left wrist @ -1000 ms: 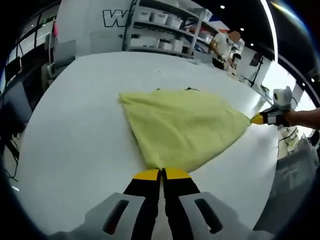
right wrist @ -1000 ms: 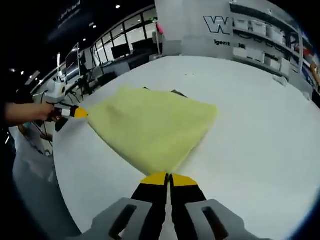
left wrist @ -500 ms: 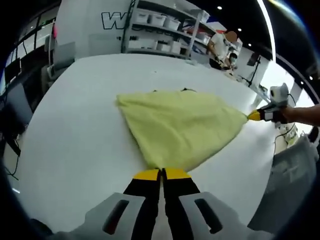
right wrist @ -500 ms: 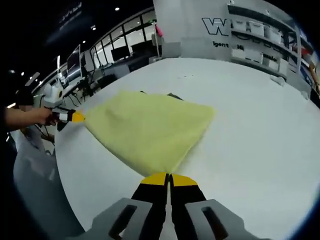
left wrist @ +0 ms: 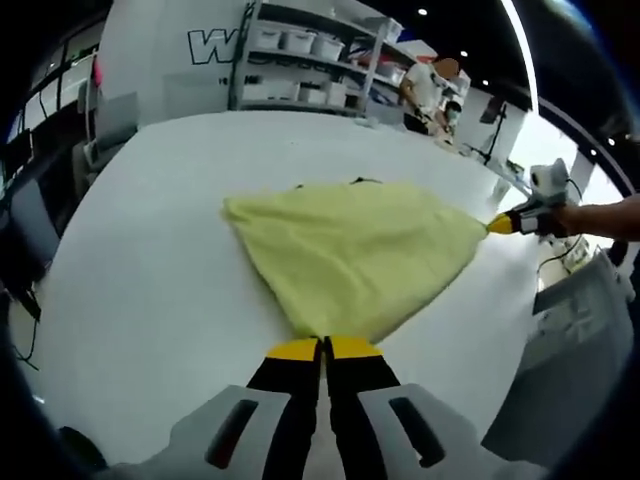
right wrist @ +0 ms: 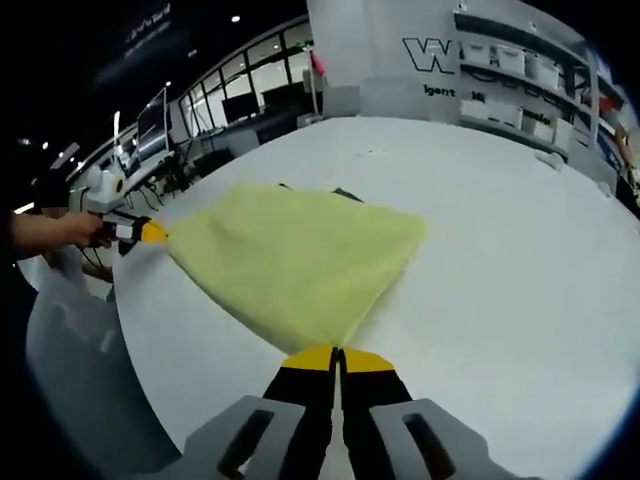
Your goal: Fold the garment on the visible template until the final outline fits inside the template.
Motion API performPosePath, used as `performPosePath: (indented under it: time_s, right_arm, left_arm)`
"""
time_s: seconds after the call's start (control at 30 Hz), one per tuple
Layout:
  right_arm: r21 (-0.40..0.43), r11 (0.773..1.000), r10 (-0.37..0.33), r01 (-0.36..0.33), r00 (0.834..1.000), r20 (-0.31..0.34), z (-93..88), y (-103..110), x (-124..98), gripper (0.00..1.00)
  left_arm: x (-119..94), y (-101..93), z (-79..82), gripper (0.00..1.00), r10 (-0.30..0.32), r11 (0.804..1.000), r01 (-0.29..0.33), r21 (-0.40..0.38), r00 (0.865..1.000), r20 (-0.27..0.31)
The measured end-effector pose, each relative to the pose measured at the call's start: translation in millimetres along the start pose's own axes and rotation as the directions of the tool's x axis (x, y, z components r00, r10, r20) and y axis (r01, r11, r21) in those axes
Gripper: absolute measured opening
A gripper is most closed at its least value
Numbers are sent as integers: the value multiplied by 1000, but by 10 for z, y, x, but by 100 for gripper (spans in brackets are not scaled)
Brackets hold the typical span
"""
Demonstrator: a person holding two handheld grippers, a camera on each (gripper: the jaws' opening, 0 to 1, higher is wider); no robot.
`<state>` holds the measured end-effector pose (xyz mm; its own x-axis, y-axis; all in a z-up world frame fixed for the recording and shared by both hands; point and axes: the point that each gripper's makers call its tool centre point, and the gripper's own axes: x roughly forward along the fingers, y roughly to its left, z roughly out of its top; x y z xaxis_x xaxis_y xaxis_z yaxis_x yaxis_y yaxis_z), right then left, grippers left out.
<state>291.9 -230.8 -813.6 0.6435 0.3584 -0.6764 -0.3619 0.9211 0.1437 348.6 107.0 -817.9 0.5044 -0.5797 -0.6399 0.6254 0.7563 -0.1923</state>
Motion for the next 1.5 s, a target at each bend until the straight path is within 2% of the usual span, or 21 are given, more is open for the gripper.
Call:
performPosePath:
  time_s: [0.3,0.57,0.73,1.0,1.13,1.33,1.43,1.5]
  right_arm:
    - [11,1000,-17,17,1000,6,-113,3,-134,0]
    - [20,999,-27,27,1000,6,-189,3,-153,0]
    - [7,1000,-23,23,1000,2,-191,32,-160,0]
    - [-8,999,-31,31,1000,4,-197,49,-161,0]
    - [3,1000,-22,22,999,28,-147,85,-188,0]
    - [-12,1000,-25,26,998,52,-99,96,-224,13]
    - [-3,1000,-1,2,998,66,-60,183,-255,23]
    - [-38,999,-5,8,997,74,-43,217,-274,29]
  left_arm:
    - [18,-96,-25,3,-12,1000,12,2,1000,-3]
    - [-28,-161,-79,3,-14,1000,14,-4,1000,2]
    - [-66,-167,-137,3,-8,1000,8,-22,1000,2]
    - [-54,-155,-124,4,12,1000,-12,-13,1000,1]
    - [-75,-183,-128,5,6,1000,-6,-6,1000,-7]
    - [-152,-228,-85,14,10,999,-10,42,1000,-3]
    - [-204,-247,-44,21,13,997,-13,79,1000,1]
    - [-261,-270,3,25,16,996,-17,83,1000,12]
